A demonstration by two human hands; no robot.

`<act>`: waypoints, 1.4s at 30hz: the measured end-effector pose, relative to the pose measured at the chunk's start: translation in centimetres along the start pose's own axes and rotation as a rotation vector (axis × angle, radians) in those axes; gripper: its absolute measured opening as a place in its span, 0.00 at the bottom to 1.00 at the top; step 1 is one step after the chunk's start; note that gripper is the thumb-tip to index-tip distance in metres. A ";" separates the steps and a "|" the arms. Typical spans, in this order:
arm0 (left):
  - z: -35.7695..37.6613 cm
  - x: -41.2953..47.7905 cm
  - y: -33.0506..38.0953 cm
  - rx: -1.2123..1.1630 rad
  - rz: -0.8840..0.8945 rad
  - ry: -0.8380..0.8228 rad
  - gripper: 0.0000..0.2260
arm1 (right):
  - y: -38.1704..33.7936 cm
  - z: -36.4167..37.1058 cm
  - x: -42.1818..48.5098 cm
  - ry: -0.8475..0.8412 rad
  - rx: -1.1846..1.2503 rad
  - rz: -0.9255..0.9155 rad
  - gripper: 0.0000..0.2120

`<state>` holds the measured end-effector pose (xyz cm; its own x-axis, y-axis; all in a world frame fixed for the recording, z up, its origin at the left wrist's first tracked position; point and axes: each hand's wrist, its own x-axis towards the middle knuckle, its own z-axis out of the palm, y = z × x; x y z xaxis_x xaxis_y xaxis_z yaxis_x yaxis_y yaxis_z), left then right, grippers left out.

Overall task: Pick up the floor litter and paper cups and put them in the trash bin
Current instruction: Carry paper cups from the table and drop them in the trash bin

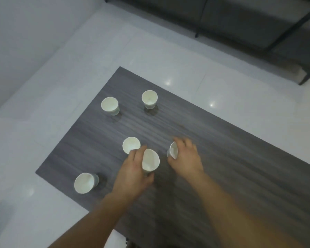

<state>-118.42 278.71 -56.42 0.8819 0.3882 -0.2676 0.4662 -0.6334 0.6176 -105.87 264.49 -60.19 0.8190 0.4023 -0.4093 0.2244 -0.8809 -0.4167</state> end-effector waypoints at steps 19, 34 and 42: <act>-10.9 -13.0 14.9 0.195 0.590 -0.303 0.34 | -2.4 -9.6 -35.0 0.495 0.145 0.443 0.32; 5.3 -45.8 33.4 0.307 1.412 -0.641 0.34 | 8.3 -1.6 -72.6 0.952 0.278 1.045 0.30; 14.6 -68.9 35.3 0.369 1.740 -0.852 0.37 | 10.4 4.6 -93.2 1.095 0.352 1.399 0.31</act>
<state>-161.73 219.81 -26.93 0.0685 -0.9958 0.0601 -0.9015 -0.0360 0.4312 -182.25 219.01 -30.10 0.2568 -0.9660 0.0305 -0.8521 -0.2412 -0.4645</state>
